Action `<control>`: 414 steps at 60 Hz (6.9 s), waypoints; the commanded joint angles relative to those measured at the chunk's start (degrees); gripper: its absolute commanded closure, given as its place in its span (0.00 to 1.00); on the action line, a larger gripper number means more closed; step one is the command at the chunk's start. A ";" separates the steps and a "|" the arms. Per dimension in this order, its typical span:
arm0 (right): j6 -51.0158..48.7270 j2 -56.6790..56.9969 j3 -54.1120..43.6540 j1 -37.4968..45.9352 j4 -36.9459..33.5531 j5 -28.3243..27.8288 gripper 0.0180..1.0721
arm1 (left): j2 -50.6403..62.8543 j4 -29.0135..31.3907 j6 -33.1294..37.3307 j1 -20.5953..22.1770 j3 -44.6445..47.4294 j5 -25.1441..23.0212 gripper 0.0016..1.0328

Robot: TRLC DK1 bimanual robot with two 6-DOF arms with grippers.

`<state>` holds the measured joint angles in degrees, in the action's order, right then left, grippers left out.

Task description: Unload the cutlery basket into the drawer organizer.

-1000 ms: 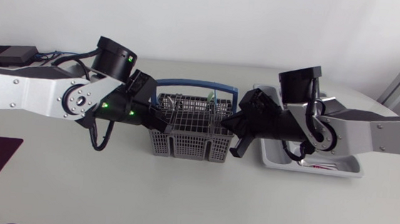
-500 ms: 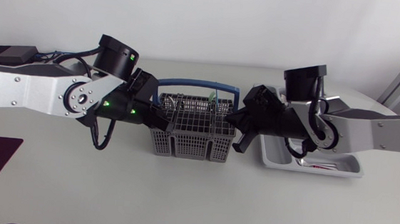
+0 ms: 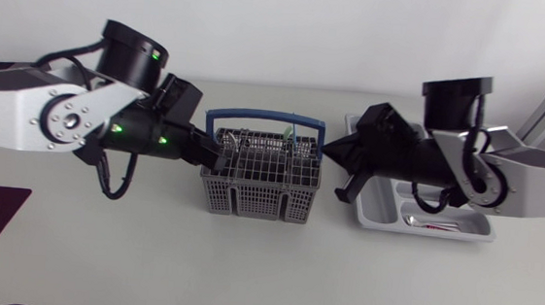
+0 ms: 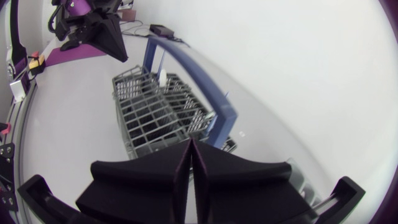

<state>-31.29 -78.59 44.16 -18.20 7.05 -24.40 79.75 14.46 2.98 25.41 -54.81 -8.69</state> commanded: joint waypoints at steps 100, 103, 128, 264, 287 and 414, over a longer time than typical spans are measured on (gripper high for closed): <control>3.25 -1.75 -3.29 -3.07 2.00 -1.26 0.93 | 4.89 -2.42 0.88 2.89 -1.36 -1.16 0.87; 3.25 -1.57 -3.47 -3.07 2.00 -1.26 0.93 | 6.04 -3.47 1.15 2.98 -1.00 -0.54 0.87; 3.08 0.01 -4.26 -2.99 1.65 -1.26 0.93 | 8.76 -3.30 1.24 2.98 -0.13 0.87 0.87; 12.48 -42.35 37.31 10.20 -8.19 -19.98 0.93 | 9.82 -5.05 21.36 -0.98 8.14 -3.88 0.87; 8.44 -37.87 30.98 10.02 -12.94 -26.13 0.93 | 13.51 -9.54 22.07 -5.37 6.38 -3.88 0.87; 13.89 -38.31 32.92 4.13 -4.06 -10.75 0.93 | -9.26 22.81 31.38 1.75 10.77 -13.90 0.87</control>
<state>-19.29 -114.89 74.85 -14.46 2.85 -35.09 70.85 36.36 33.08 26.41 -45.63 -21.41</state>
